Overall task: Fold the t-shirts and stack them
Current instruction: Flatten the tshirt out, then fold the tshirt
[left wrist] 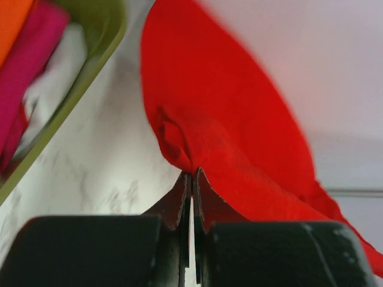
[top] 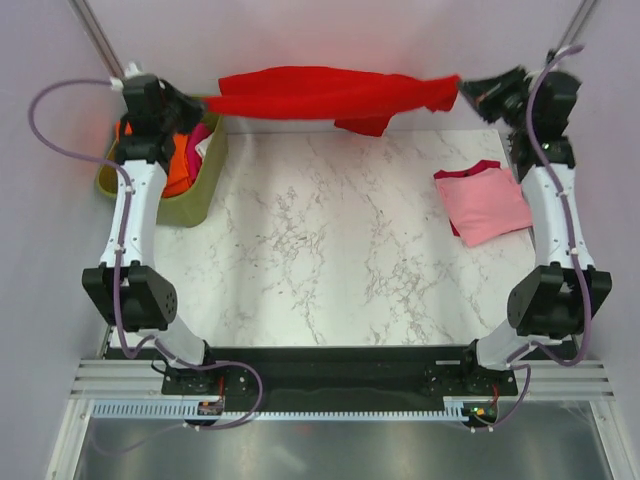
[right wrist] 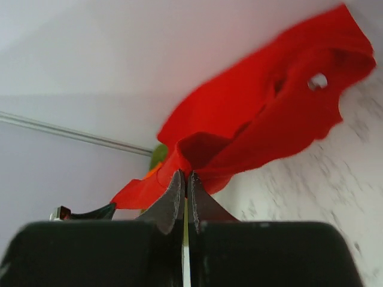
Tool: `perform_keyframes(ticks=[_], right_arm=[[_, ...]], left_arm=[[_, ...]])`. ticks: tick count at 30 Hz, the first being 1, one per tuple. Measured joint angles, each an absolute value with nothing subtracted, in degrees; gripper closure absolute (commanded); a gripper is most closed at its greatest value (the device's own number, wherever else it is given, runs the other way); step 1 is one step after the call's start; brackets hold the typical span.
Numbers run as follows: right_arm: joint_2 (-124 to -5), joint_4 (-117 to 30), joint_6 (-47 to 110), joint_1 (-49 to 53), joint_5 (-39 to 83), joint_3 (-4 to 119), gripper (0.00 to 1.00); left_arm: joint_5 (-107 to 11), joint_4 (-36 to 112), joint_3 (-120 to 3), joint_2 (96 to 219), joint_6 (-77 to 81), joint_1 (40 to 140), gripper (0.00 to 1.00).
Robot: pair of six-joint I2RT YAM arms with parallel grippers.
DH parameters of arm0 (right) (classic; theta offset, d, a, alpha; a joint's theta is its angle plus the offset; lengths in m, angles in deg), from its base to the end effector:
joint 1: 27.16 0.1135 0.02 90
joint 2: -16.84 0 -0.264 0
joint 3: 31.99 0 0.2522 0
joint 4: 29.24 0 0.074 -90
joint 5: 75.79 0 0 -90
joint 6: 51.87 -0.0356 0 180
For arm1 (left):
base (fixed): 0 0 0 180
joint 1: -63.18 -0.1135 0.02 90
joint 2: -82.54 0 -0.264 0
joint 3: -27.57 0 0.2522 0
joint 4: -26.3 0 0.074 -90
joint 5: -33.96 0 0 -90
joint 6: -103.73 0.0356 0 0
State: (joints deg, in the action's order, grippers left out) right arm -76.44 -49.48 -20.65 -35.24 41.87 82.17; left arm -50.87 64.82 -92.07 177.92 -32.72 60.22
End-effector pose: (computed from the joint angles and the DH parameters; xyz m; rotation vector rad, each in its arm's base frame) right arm 0.3749 -0.0365 0.4681 0.5541 1.5691 1.0584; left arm 0.3804 0.0165 0.4530 -0.7187 1.7185 -0.6144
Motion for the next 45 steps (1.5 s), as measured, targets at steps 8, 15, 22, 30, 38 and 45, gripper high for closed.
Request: perform_keyframes(ticks=[8, 15, 22, 30, 38, 45], right_arm=[[-73.7, -44.7, -19.4, -35.3, 42.3, 48.7, 1.00], [-67.3, -42.6, -15.4, -35.1, 41.1, 35.1, 1.00], [-57.4, -43.9, -11.2, -34.7, 37.1, 22.5, 1.00], [-32.4, -52.6, -8.2, -34.6, 31.3, 7.8, 0.45], [-20.8, -59.9, -4.5, -34.5, 27.5, 4.5, 0.36], [-38.0, -60.5, 1.8, -28.9, 22.8, 16.0, 0.40]], left_arm=[[-48.3, 54.0, -54.1, 173.4, -33.9, 60.4, 0.98], [-47.9, 45.8, -34.5, 164.1, -34.8, 60.4, 0.98], [-49.3, 43.9, -19.6, 150.5, -35.4, 60.4, 0.98], [-50.0, 49.4, -7.0, 129.3, -37.9, 60.4, 0.60], [-51.6, 61.7, -3.1, 115.5, -39.8, 60.4, 0.00], [-52.2, 66.0, -12.4, 119.1, -35.8, 60.4, 0.00]])
